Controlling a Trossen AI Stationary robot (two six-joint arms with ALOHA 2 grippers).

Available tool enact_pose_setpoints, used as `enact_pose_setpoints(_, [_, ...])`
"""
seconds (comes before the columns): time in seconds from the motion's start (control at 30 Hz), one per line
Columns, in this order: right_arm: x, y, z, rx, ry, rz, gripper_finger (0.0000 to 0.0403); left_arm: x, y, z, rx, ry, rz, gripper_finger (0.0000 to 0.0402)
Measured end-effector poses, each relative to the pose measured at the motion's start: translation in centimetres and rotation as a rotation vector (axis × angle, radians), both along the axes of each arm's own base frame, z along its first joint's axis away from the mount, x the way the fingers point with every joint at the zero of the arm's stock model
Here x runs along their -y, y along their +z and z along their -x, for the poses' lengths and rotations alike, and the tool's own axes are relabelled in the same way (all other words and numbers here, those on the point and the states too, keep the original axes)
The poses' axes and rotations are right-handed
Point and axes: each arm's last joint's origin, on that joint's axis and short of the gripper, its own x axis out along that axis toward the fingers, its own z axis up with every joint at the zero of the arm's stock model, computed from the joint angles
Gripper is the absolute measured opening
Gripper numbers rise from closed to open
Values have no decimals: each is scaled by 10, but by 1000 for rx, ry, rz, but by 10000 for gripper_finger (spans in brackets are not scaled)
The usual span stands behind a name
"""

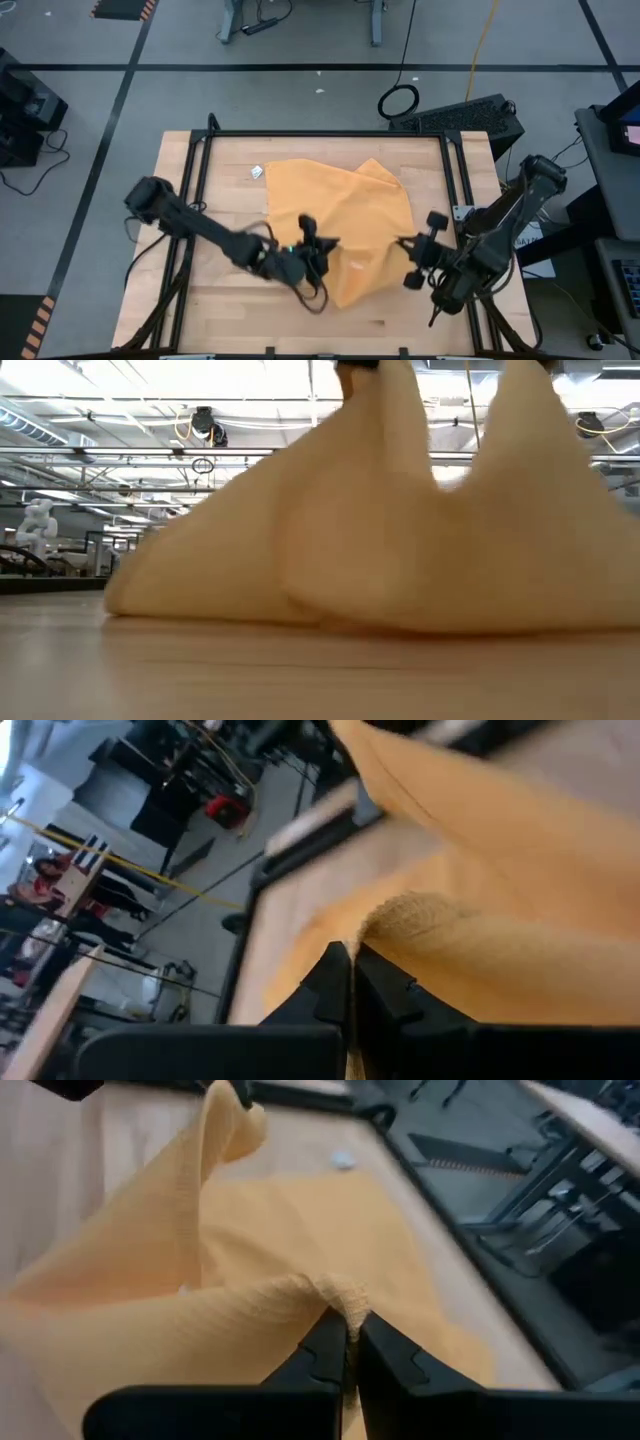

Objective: Roll towel
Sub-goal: Fold the yellow towel

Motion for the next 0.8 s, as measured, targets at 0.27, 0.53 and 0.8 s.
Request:
enact_pose_setpoints(0.27, [-17, 3, 11, -162, 174, -395, 6, 11, 39, 24, 83, -282, 445, 10])
enact_pose_setpoints(0.53, [-70, -45, 27, -463, 222, -633, 6, 63, 1, 24, -18, -415, 471, 10])
enact_pose_setpoints(0.8, [-101, -79, 39, -613, 78, -729, 10, 86, -31, 20, -111, -466, 456, 10])
